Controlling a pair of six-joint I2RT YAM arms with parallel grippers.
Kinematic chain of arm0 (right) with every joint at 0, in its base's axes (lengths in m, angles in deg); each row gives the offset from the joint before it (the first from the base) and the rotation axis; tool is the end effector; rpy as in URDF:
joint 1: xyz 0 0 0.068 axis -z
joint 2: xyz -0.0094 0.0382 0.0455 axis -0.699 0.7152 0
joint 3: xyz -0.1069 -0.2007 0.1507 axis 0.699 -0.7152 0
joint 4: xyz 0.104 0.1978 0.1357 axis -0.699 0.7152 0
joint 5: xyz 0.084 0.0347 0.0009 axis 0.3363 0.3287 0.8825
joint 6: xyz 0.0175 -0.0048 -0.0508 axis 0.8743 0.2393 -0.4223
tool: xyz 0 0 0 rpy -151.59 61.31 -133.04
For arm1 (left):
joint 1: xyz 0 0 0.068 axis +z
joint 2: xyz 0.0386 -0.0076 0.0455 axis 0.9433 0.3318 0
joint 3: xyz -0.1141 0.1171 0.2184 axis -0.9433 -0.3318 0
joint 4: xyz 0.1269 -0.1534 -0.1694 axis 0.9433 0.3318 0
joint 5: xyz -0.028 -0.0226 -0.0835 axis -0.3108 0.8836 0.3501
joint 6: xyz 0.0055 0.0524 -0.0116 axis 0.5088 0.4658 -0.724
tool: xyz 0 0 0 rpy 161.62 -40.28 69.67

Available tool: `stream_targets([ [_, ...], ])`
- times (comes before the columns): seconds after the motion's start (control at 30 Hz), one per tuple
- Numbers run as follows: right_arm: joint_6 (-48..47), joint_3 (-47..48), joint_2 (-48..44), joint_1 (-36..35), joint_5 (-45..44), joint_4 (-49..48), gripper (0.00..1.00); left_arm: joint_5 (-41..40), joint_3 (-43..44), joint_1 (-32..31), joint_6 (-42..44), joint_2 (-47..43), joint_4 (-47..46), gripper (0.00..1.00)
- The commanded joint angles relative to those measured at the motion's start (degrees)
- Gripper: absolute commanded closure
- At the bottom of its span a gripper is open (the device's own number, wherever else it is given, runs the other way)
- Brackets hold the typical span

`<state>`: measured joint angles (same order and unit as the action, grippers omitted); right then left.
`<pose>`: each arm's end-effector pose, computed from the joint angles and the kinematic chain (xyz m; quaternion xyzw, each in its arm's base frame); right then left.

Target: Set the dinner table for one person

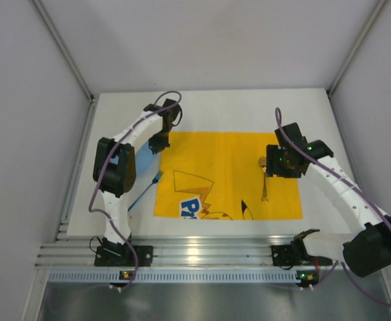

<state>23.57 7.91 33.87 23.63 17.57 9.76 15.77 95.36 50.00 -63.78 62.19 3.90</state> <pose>0.2103 0.0738 0.2903 0.0293 0.9709 0.0152 0.2371 0.3880 -0.1308 0.2016 -0.0503 0.9748 0.1595 0.1477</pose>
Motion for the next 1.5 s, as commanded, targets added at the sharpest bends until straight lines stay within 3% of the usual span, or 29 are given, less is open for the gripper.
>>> stream_targets([
  [0.0, -0.11, 2.81, -0.75, 0.58, -1.04, 0.00, 0.38, -4.77, 7.68, -3.54, 1.66, -3.58, 4.84, 1.00],
  [0.07, -0.11, 4.31, -0.40, 0.67, -1.48, 0.61, 0.30, -2.41, 12.87, -7.48, 1.49, -2.97, 6.68, 1.00],
  [0.17, 0.50, 7.82, 0.92, 0.76, -3.50, 2.02, 0.03, 3.28, 17.89, -14.41, -0.01, -1.48, 8.71, 1.00],
  [0.2, 0.68, 9.66, 1.53, 0.85, -4.38, 2.46, 0.00, 5.14, 18.59, -16.53, -1.05, -1.04, 8.71, 1.00],
  [0.43, 2.43, 12.93, 1.02, 1.37, -5.09, 5.45, 0.00, 14.30, 21.41, -34.55, -1.68, 5.45, 4.94, 1.00],
  [0.8, 3.23, 6.60, -4.78, 1.46, -5.09, 7.38, 0.00, 23.26, 22.99, -36.42, -0.36, 12.41, -3.14, 1.00],
  [0.87, 3.31, 6.25, -5.23, 1.46, -5.70, 7.91, 0.00, 28.26, 22.47, -36.42, -1.84, 13.90, -3.94, 0.87],
  [0.9, 3.31, 6.33, -5.32, 1.46, -6.14, 8.00, 0.00, 29.93, 21.33, -36.42, -2.29, 14.17, -5.25, 0.69],
  [0.97, 3.32, 6.86, -5.40, 1.55, -8.06, 8.88, 0.00, 33.62, 19.58, -36.42, -3.95, 13.65, -7.27, 0.53],
  [1.0, 3.23, 7.73, -5.49, 1.64, -8.60, 9.14, 0.00, 34.42, 18.78, -36.42, -4.23, 13.12, -8.15, 0.40],
  [1.1, 3.31, 9.93, -5.93, 1.99, -9.83, 9.41, 0.00, 32.24, 17.72, -36.16, -4.49, 9.09, -9.66, 0.19],
  [1.27, 3.84, 12.40, -6.89, 1.99, -7.82, 7.74, 0.00, 28.11, 15.36, -30.11, -4.67, 1.09, -7.55, 0.15],
  [1.47, 4.98, 11.35, -6.90, 2.08, -4.39, 4.84, 0.00, 20.20, -2.64, -18.77, 2.62, -16.75, -7.90, 0.15],
])
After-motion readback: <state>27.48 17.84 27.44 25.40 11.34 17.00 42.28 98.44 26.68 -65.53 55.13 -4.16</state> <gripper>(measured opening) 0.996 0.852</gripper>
